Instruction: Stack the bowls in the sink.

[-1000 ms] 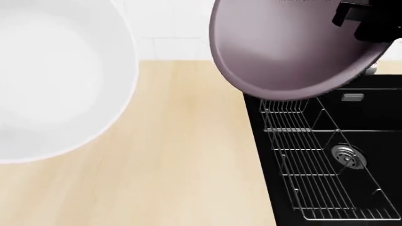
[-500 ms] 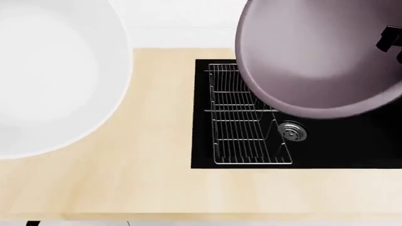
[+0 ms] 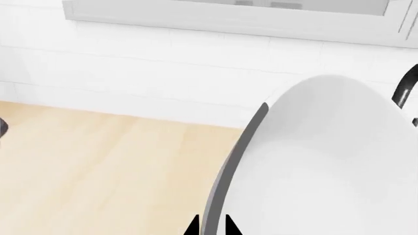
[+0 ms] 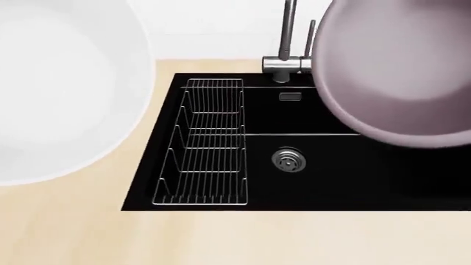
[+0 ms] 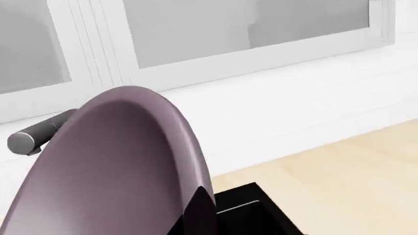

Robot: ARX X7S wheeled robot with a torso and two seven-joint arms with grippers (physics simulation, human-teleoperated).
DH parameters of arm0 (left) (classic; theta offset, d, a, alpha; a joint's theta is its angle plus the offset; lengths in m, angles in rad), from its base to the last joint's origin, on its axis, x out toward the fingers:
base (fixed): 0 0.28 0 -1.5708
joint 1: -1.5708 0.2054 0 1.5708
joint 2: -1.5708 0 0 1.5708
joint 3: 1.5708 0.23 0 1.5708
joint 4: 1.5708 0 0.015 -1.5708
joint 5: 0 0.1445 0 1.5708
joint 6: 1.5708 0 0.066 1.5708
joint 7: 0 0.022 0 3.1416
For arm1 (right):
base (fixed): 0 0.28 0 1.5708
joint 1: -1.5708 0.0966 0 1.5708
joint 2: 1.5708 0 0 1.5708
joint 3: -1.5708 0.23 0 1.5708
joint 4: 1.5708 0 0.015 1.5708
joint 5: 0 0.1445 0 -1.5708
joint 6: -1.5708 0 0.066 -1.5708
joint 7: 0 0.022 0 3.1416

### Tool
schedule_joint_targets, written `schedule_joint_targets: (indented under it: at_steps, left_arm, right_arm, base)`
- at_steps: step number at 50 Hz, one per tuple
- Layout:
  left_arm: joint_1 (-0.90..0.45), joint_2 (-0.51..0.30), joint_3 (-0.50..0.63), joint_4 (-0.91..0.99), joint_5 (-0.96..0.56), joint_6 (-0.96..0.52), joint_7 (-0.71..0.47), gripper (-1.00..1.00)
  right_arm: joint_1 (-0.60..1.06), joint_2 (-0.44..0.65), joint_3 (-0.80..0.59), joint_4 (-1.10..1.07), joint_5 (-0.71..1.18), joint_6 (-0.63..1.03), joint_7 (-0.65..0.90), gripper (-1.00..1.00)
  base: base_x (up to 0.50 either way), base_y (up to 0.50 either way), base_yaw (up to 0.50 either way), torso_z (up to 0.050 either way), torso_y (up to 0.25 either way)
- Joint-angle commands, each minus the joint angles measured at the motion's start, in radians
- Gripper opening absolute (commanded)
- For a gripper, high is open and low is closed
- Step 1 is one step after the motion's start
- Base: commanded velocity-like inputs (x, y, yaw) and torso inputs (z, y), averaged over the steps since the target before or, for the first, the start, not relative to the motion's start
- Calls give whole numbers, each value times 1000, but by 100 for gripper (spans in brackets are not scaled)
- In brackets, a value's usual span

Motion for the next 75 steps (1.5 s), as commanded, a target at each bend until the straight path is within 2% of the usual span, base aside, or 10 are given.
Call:
schedule_joint_targets:
  at_steps: [1,23,35,41,47,54,75]
  left_arm:
    - [-19,-1,0,-7,3,1,-1,-100]
    - [-28,-9,5,-8,3,0,-2,-100]
    - [-29,-26,8,-8,5,7,-12,-100]
    - [-11,-83,2,-17,44,24,6,-100]
    - [6,-130,-2,-13,77,45,30,-100]
    - [10,-126,-4,-10,89,58,26,-100]
    - [8,-116,-16,-15,86,50,14,-100]
  right_arm:
    - [-43,95,42,3,4,-85,-32,-100]
    - [-68,96,61,24,9,-115,-6,-100]
    - [-55,87,99,20,17,-30,15,-100]
    - [-3,38,120,43,22,62,50,-100]
    - [2,32,127,53,18,79,54,-100]
    - [8,15,131,58,10,92,52,-100]
    - [47,-26,133,70,22,154,72,-100]
  base:
    - [109,-500,0,0,0]
    - [113,-487,0,0,0]
    - [0,0,0,0,1]
    - [0,0,0,0,0]
    - [0,0,0,0,0]
    - [83,0,0,2,1]
    - [500,0,0,0,2]
